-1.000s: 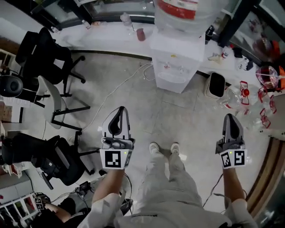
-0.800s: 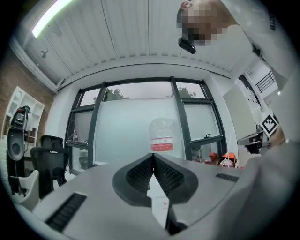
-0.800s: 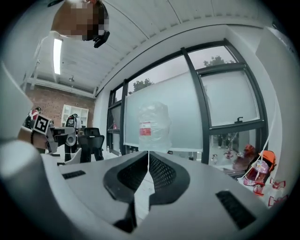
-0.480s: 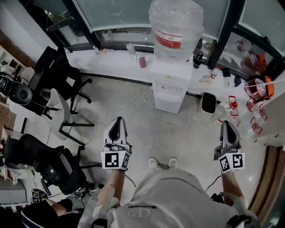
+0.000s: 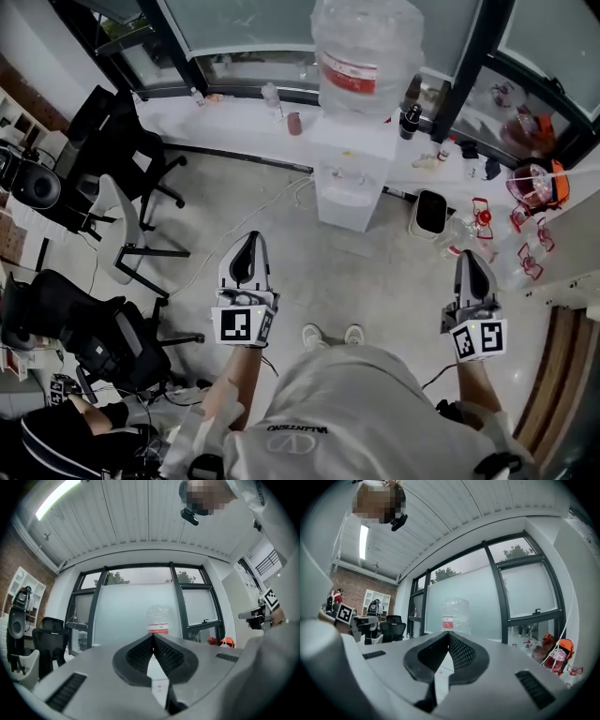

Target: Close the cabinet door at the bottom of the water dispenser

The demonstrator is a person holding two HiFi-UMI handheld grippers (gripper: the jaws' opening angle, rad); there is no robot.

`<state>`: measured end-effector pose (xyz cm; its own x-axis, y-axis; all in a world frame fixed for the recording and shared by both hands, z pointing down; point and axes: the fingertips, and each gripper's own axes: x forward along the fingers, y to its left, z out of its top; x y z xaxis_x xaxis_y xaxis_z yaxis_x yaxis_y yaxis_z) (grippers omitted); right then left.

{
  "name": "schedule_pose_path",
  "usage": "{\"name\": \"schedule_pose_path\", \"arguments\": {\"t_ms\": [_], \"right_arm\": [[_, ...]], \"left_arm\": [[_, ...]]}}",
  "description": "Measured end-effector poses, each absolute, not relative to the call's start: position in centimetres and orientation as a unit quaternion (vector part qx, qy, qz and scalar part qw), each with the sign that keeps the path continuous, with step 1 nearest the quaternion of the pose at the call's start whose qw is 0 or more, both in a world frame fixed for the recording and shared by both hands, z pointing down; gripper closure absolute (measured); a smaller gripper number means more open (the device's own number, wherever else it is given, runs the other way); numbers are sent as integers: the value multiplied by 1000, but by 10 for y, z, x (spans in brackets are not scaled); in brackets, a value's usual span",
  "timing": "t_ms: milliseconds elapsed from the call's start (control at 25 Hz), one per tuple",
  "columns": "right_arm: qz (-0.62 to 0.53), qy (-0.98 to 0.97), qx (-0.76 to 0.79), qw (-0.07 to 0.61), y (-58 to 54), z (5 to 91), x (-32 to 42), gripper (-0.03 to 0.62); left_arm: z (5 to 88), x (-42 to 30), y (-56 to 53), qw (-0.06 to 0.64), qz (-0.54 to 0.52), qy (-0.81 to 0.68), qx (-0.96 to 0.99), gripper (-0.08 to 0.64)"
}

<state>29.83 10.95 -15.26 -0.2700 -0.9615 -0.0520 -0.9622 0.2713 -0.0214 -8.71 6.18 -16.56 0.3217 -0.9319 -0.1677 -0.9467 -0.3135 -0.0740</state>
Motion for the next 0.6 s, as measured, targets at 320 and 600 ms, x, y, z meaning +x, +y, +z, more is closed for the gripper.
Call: {"name": "schedule_pose_path", "arguments": {"t_ms": [320, 600], "right_arm": [[0, 792, -610, 29, 111, -152, 299, 577], [-6, 788, -614, 46, 109, -155, 299, 577]], "left_arm": [[-164, -85, 64, 78, 48, 578, -811, 552], [-167, -83, 61, 85, 50, 574, -813, 552]]}}
